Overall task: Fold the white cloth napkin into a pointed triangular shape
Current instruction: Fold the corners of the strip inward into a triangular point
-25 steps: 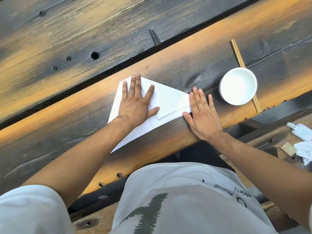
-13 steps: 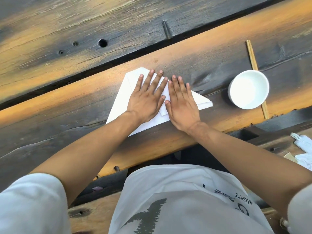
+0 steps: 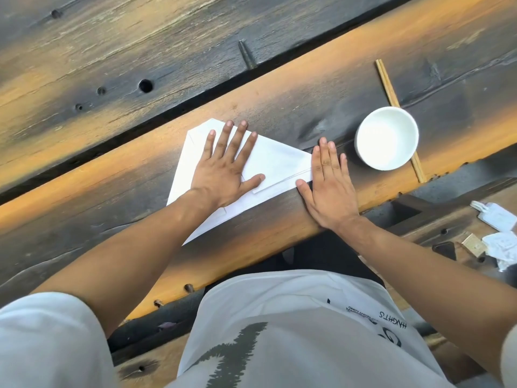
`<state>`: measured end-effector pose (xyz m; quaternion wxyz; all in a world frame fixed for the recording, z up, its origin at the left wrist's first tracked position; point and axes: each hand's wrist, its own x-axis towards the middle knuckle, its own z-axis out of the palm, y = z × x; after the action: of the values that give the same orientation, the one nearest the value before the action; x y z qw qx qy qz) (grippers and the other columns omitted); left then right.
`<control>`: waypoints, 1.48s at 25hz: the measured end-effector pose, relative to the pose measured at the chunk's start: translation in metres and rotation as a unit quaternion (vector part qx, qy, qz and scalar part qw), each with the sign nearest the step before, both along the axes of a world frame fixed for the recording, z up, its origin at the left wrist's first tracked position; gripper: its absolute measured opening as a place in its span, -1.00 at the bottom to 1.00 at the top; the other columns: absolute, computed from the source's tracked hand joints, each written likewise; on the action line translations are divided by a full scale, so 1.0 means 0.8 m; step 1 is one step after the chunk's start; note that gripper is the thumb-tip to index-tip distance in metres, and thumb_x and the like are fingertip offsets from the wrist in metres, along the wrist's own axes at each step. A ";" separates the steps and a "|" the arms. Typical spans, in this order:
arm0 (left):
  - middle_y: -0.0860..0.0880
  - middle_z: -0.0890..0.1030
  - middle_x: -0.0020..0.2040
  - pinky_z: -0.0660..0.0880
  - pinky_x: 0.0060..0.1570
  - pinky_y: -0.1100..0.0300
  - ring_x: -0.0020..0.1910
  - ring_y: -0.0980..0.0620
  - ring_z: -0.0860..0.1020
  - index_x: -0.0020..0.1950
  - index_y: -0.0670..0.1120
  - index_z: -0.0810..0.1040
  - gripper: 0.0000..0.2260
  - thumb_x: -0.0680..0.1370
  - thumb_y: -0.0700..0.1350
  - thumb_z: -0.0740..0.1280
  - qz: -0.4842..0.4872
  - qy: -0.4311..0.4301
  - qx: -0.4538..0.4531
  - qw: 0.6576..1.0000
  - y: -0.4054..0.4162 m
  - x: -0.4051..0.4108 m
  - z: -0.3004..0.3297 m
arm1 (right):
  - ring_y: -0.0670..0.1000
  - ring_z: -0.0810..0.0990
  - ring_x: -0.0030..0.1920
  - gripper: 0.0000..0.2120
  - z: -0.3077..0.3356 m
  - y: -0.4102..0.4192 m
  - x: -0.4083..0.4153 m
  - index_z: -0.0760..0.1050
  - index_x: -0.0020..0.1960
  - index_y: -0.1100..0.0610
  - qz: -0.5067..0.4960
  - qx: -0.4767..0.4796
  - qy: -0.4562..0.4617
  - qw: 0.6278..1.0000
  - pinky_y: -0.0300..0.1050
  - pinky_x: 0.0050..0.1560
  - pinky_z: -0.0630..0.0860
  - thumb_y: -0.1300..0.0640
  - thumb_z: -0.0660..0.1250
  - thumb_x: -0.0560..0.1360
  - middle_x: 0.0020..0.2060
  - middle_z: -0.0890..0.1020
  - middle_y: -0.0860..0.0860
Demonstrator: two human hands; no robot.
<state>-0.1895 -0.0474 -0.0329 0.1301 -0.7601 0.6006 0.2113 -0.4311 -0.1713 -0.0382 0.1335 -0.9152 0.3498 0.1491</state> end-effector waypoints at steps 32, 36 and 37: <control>-0.15 0.54 -0.18 0.42 -0.14 -0.04 -0.19 -0.19 0.50 -0.07 -0.24 0.65 -0.86 0.52 -0.21 0.32 -0.003 0.136 -0.308 0.941 0.035 -0.067 0.037 | 0.23 0.40 0.37 -0.42 0.026 0.007 0.056 0.39 0.45 0.22 -0.008 0.038 -0.152 0.988 0.09 0.38 0.40 0.34 0.34 0.43 0.37 0.45 0.20; -0.14 0.55 -0.17 0.45 0.04 -0.08 -0.11 -0.21 0.53 -0.02 -0.23 0.66 -0.87 0.51 -0.20 0.37 0.005 0.128 -0.291 0.948 0.046 -0.068 0.024 | 0.25 0.43 0.34 -0.51 0.024 0.006 0.054 0.43 0.43 0.19 -0.007 0.005 -0.148 0.989 0.15 0.35 0.41 0.29 0.27 0.50 0.34 0.49 0.19; -0.14 0.55 -0.17 0.45 0.06 -0.08 -0.11 -0.21 0.53 -0.01 -0.22 0.66 -0.86 0.52 -0.20 0.36 0.007 0.132 -0.284 0.950 0.048 -0.066 0.020 | 0.24 0.44 0.32 -0.54 0.024 0.005 0.053 0.45 0.41 0.16 -0.006 -0.008 -0.148 0.989 0.16 0.34 0.40 0.25 0.24 0.51 0.32 0.50 0.18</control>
<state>-0.2423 -0.0089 -0.0168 -0.1734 -0.7353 0.6420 0.1309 -0.3887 -0.1671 -0.0193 0.1776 -0.9260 0.3331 0.0084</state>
